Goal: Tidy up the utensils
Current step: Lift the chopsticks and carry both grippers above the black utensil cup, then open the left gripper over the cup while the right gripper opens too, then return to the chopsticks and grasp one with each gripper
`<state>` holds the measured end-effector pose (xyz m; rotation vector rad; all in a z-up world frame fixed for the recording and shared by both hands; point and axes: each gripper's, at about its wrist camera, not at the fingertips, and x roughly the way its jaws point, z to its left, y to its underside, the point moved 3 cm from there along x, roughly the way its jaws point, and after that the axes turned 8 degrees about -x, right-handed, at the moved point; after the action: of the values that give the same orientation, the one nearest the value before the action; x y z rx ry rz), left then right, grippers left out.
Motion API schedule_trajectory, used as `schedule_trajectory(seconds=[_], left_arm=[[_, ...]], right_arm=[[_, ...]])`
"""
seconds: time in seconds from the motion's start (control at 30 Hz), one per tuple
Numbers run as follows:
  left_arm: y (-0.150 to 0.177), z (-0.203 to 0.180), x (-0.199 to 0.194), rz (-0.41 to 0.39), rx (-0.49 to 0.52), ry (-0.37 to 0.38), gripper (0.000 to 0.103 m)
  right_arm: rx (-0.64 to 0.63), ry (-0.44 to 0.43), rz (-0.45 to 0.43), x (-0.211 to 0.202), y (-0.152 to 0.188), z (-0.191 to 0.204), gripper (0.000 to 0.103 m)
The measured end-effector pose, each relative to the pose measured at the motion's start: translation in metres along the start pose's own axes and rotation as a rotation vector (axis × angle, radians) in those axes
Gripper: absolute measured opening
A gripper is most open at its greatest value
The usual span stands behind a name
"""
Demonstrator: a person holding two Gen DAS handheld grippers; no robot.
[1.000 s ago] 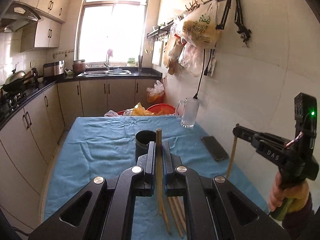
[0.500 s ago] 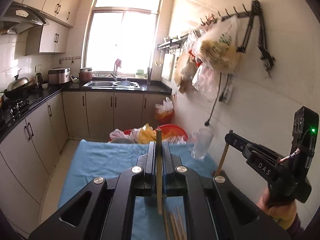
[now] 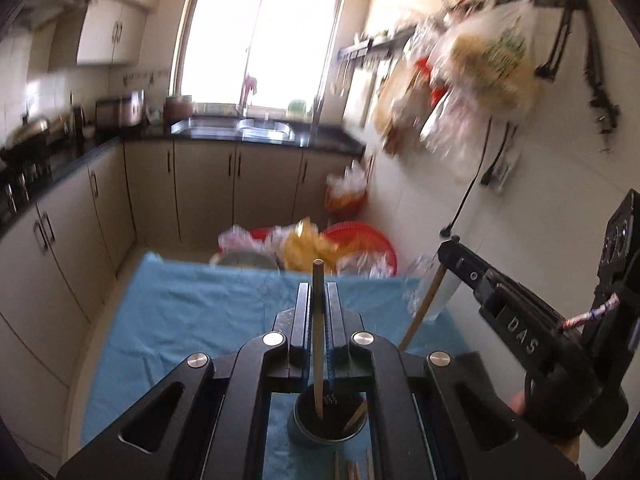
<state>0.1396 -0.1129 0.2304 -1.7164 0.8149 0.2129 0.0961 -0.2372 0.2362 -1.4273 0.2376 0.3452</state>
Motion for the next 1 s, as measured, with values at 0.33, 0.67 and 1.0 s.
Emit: schedule_trajectory(seconds=[0.33,0.67,1.0], left_arm=[[0.023,0.017,0.02,0.045,0.004,-0.021,0.019],[0.034,0.023,-0.053,-0.038,0.011,-0.013,0.041],[0.147,0.044,-0.076,0.096,0.042,0.005,0.053]], right_arm=[[0.014,0.007,0.113,0.035,0.037,-0.02,0.029],[0.0,0.037,0.099,-0.024,0.043,-0.032,0.057],[-0.053,0.039,0.435,-0.067,0.199,-0.059,0.055]])
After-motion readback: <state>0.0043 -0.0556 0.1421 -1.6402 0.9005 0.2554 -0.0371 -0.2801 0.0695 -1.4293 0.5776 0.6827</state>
